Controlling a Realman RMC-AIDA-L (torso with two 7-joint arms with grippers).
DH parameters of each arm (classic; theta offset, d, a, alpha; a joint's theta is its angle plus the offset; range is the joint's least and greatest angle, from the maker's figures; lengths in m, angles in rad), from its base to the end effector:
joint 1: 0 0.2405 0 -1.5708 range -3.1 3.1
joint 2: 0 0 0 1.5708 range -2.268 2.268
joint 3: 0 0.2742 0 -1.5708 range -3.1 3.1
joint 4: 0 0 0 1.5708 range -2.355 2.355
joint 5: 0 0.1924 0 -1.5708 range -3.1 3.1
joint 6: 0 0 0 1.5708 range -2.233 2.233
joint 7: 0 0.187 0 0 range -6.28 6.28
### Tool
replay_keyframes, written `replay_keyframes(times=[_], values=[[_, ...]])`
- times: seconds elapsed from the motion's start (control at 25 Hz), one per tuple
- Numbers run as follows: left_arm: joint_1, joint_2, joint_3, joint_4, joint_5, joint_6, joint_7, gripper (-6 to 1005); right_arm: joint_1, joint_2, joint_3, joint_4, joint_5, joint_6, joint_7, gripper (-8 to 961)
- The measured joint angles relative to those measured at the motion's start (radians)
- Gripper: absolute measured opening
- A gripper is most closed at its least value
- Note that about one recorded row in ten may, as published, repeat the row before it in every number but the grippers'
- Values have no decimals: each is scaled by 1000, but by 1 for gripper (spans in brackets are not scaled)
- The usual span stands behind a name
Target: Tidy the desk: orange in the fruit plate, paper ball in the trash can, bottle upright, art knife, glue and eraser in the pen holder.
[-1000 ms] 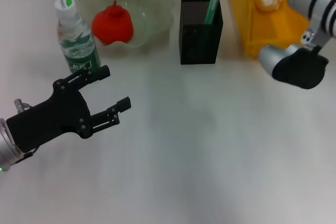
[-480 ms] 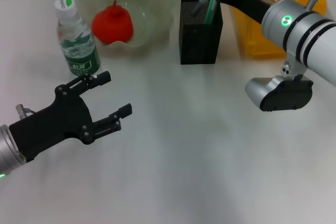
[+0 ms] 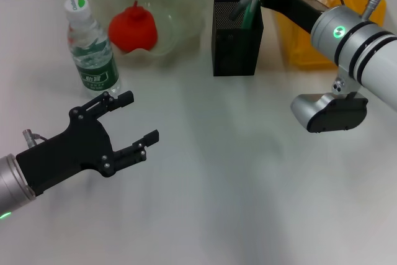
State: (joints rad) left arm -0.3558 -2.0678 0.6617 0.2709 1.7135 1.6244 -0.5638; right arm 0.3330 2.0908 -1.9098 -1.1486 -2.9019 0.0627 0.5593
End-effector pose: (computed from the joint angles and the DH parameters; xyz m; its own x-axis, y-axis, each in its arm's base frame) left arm -0.2782 0.2742 -0.0611 0.7651 -0.0679 0.6404 0.2894 -0.8520 -0.4362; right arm 0.1819 0.4136 -0.0666 -0.4090 0.3468 0.8441 0.9018 0.2950 0.3157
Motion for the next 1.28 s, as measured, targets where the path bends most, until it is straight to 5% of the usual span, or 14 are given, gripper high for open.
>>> replay_keyframes(times=[0.44, 0.68, 0.92, 1.2, 1.28], values=[[-2, 0, -1, -1, -4, 4, 1, 795, 26, 2, -32, 84, 45, 122, -19, 183], [0, 0, -1, -1, -3, 6, 1, 795, 45, 2, -75, 106, 174, 256, -19, 408], [-2, 0, -4, -1, -5, 8, -5, 795, 90, 2, -107, 107, 393, 442, -4, 482], [-10, -2, -8, -17, -32, 16, -50, 795, 129, -5, -126, 76, 577, 600, 290, 582], [-7, 0, -7, -21, -57, 24, -80, 795, 129, -3, -126, 85, 583, 644, 555, 616]])
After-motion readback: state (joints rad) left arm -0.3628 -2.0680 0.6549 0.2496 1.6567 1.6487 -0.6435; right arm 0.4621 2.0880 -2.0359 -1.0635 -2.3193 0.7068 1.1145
